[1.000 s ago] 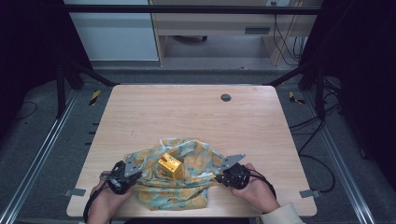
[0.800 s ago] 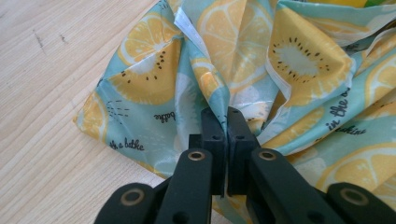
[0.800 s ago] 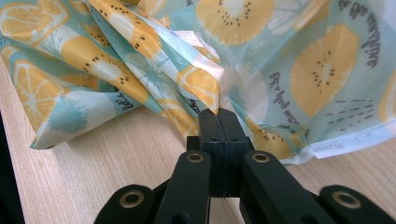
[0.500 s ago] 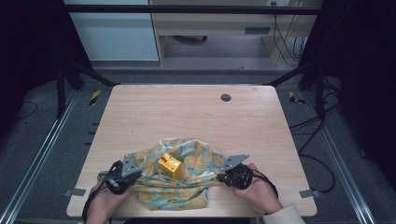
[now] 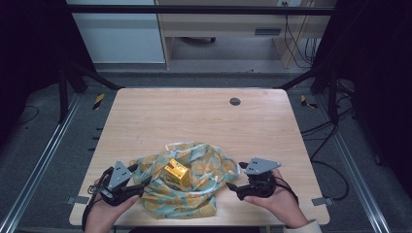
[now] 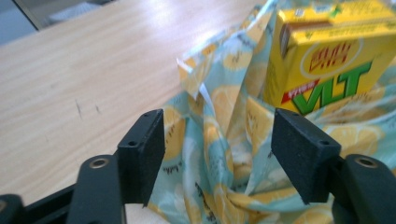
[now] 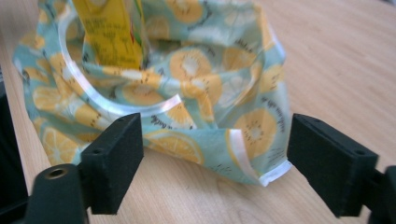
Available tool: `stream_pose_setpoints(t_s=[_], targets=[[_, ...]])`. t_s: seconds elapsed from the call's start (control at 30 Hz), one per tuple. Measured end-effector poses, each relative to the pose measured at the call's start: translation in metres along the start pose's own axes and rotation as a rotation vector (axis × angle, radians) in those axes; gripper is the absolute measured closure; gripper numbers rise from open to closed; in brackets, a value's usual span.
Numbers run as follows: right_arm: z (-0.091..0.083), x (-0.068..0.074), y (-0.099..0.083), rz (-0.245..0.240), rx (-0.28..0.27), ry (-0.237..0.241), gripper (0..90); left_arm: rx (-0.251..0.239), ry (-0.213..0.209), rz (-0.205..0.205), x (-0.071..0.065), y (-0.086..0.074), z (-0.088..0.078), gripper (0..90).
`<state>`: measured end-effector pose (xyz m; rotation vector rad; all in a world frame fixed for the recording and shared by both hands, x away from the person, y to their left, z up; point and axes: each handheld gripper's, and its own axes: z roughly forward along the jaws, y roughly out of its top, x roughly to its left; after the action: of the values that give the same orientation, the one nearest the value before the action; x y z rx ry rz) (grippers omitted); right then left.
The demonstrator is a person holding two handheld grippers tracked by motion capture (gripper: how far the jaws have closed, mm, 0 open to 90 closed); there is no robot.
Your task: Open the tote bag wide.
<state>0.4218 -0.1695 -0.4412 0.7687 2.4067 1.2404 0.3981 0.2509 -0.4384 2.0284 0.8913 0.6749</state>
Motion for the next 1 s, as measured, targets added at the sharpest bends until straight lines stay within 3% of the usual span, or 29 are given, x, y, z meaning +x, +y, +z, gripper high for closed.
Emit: stream_pose_setpoints(t_s=[0.17,0.47,0.7,1.0], targets=[[-0.015,-0.011,0.0,0.03,-0.05,-0.059,16.0,-0.022,0.06,-0.044,0.009,-0.001,-0.004,27.0],[-0.028,-0.048,-0.017,0.209,-0.092,-0.241,10.5,0.002,0.196,-0.105,0.043,-0.011,-0.01,20.0],[-0.033,-0.068,-0.031,0.297,-0.095,-0.336,8.2,0.018,0.223,-0.166,0.061,-0.019,-0.01,17.0],[-0.034,-0.088,-0.047,0.337,-0.087,-0.438,6.3,0.071,0.247,-0.207,0.08,-0.03,-0.002,13.6]])
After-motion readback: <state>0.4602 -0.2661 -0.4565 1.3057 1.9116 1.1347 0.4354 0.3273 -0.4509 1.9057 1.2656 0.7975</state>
